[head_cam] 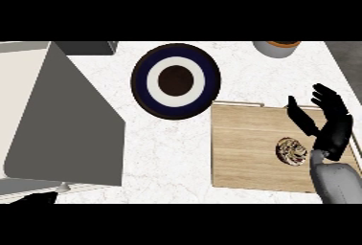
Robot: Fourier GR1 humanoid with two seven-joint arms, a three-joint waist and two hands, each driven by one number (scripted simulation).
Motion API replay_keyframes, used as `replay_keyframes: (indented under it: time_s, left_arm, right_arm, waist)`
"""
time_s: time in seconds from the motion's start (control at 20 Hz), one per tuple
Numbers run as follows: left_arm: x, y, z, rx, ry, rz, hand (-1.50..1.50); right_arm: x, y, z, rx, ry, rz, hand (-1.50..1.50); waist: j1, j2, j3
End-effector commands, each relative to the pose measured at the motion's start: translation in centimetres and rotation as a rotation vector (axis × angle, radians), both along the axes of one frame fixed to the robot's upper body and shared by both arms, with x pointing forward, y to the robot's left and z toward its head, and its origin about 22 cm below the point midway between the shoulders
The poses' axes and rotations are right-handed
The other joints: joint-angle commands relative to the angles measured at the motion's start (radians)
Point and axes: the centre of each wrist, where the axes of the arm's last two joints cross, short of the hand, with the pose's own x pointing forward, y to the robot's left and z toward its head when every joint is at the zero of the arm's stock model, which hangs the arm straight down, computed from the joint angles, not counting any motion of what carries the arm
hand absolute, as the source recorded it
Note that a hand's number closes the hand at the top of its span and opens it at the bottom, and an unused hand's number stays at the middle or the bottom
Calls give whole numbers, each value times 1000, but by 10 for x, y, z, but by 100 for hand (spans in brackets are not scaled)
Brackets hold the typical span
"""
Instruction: Pick the cupcake from the tray and place it in the plate
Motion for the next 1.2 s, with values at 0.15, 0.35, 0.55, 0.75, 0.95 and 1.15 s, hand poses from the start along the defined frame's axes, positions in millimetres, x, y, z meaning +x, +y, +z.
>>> replay_keyframes:
  time_s: [0.15,0.35,0.55,0.75,0.95,1.15]
  left_arm:
    - [39,-14,27,-33,1,-72,0]
    - [43,-18,24,-50,-6,-60,0]
    - [32,-4,16,-46,9,-24,0]
    - [23,-9,15,-55,11,-8,0]
    - [25,-2,20,-45,-14,-11,0]
    - [21,10,22,-41,-1,-23,0]
  right_arm:
    - [-1,89,-37,-208,-129,-205,-150]
    - [-24,96,-58,-246,-88,-316,-150]
    - [-35,84,-60,-293,-21,-344,-150]
    - [-59,67,-81,-288,256,-306,-150]
    - [-69,68,-86,-263,486,-229,-150]
    - [-57,68,-56,-259,598,-215,-150]
  waist:
    - [7,0,9]
    - [-15,-4,7]
    - [-27,-8,3]
    - [-35,-7,2]
    - [-46,-5,0]
    - [-37,-8,1]
